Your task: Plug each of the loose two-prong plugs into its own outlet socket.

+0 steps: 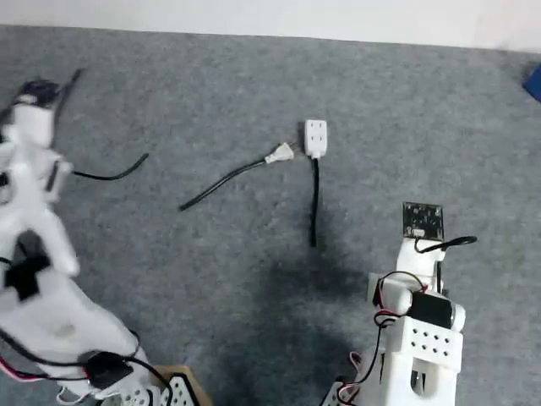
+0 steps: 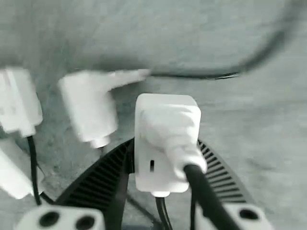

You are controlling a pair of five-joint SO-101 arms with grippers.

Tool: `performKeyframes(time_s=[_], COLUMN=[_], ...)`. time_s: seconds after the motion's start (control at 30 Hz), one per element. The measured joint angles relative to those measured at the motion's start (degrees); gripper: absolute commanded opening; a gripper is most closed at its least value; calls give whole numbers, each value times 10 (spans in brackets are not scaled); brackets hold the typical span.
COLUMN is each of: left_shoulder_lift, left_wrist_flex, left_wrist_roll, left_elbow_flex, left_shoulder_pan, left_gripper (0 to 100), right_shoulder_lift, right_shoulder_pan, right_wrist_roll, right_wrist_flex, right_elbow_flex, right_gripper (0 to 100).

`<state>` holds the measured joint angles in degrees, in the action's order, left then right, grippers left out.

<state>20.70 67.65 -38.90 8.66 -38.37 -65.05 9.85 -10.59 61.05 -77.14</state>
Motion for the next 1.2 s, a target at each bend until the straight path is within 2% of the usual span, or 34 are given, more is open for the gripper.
performKeyframes(time_s=[0.1, 0.27, 0.47, 0.63, 0.77, 0.9, 1.0, 1.2], left_shoulder_lift=[138, 331, 484, 533, 532, 519, 479, 362], left_wrist_flex=[37, 138, 258, 322, 331, 334, 334, 336], left_wrist_roll=[-1, -25, -53, -39, -39, -38, -9, 73], left_elbow_flex=[126, 362, 621, 796, 837, 831, 804, 709], left_shoulder_pan=[-32, -35, -35, -47, -48, -51, -44, 34], left_gripper=[6, 31, 335, 266, 261, 282, 281, 281], right_shoulder_lift=[0, -1, -1, -1, -1, -1, -1, -1], right_shoulder_pan=[-8, -12, -14, -14, -14, -14, -14, -14], right_wrist_roll=[0, 0, 0, 0, 0, 0, 0, 0], right_wrist_flex=[0, 0, 0, 0, 0, 0, 0, -10], right_elbow_flex=[0, -9, -9, -9, -9, -9, -9, -9], right_gripper=[357, 357, 357, 357, 357, 357, 357, 357])
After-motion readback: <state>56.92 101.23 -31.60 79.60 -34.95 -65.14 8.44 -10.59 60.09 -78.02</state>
